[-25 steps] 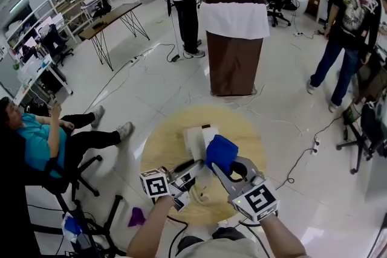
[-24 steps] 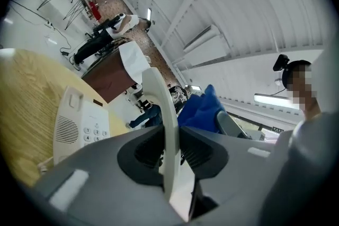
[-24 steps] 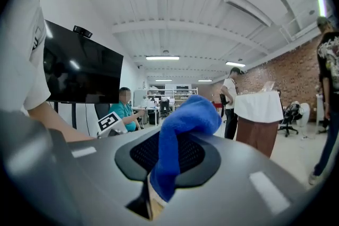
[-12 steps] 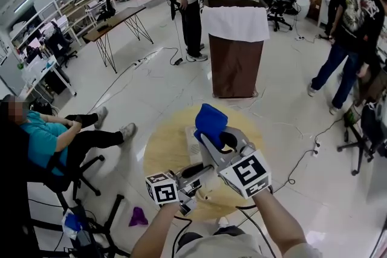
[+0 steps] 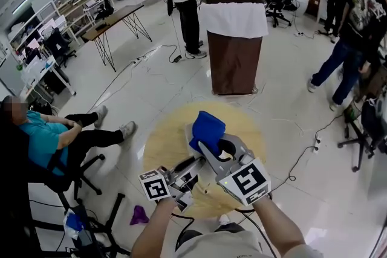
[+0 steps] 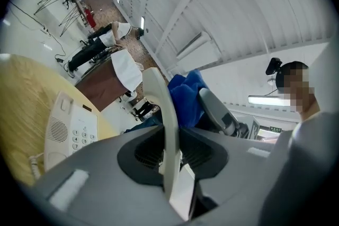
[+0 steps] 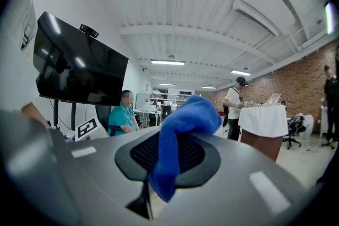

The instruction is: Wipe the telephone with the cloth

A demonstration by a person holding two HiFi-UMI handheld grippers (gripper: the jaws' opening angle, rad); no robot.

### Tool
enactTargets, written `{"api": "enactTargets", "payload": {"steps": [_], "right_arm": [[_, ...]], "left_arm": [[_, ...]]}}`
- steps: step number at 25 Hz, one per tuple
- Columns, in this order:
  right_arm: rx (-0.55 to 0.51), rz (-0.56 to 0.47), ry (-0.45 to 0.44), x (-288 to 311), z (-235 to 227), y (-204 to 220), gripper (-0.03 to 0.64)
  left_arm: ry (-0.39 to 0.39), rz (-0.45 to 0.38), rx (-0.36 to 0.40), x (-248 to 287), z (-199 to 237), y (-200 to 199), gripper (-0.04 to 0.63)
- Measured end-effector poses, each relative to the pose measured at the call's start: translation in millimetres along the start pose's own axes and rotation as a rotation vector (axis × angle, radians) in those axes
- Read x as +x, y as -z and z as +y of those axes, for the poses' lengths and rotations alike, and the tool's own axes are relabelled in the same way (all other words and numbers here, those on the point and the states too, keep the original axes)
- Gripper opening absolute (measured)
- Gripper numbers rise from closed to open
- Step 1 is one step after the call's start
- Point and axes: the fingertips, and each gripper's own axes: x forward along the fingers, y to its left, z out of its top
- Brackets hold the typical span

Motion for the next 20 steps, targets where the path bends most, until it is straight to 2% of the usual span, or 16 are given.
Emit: {"api": "enactTargets", "payload": {"steps": [12, 20], "right_arm": [[0.056, -0.008, 0.012, -31.1, 20.8, 13.5, 0.063], [0.079, 0.029, 0.001, -47.9, 42.8, 33.1, 0.064]], "left_arm": [[-0.017, -0.065, 0.009, -0.8, -2.2, -27.2, 0.083], [-0.002, -0.101, 0.008, -3.1, -9.2, -39.2, 0.083]]}}
